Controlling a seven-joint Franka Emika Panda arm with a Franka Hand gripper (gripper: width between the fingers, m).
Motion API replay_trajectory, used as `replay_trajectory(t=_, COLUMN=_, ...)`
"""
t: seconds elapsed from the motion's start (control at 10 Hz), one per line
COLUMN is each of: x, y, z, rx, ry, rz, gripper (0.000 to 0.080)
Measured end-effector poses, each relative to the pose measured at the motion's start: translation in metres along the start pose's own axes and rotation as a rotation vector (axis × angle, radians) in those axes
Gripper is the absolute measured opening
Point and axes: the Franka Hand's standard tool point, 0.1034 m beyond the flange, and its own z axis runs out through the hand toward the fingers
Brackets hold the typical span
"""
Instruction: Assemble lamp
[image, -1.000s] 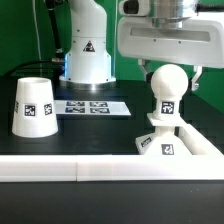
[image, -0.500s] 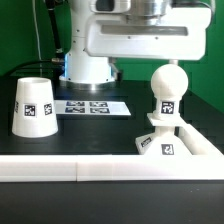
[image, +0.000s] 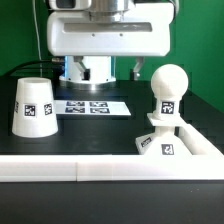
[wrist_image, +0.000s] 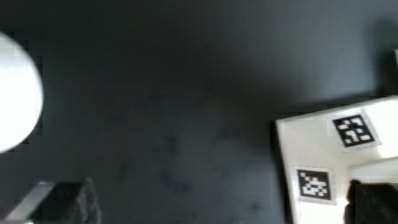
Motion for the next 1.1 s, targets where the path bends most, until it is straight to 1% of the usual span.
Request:
replay_trajectory(t=0.2, x=0.002, y=0.033, z=-0.007, rx=-0.001, ry=0.013, rz=-0.069, gripper=0.0698)
replay_trajectory(t=0.3, x=0.003, y=0.045, z=-0.008, rx=-0.004, ry=0.019, rz=-0.076, gripper=0.0698)
replay_trajectory(t=0.4, x=0.003, y=0.049, z=-0.007, rx=-0.006, ry=0.017, rz=-0.068, gripper=0.0698)
replay_trajectory(t=0.7, x=0.006, y=0.070, z=-0.010, rx=-0.012, ry=0.024, rz=-0.072, gripper=0.0698)
replay_trajectory(t=0.8, x=0.009, y=0.070, z=-0.019, rx=-0.034, ry=0.058, rz=-0.147, gripper=0.0698)
replay_trajectory(t=0.9, x=0.006, y=0.075, z=-0.021, rx=-0.035, ry=0.098, rz=-0.200, gripper=0.0698)
replay_trajectory(t=1.0, x=-0.004, y=0.087, z=-0.017, rx=-0.039, ry=0.114, rz=-0.205, gripper=0.0698)
replay_trajectory(t=1.1, x=-0.011, y=0.093, z=-0.014, rx=-0.041, ry=0.125, rz=-0.201, gripper=0.0698)
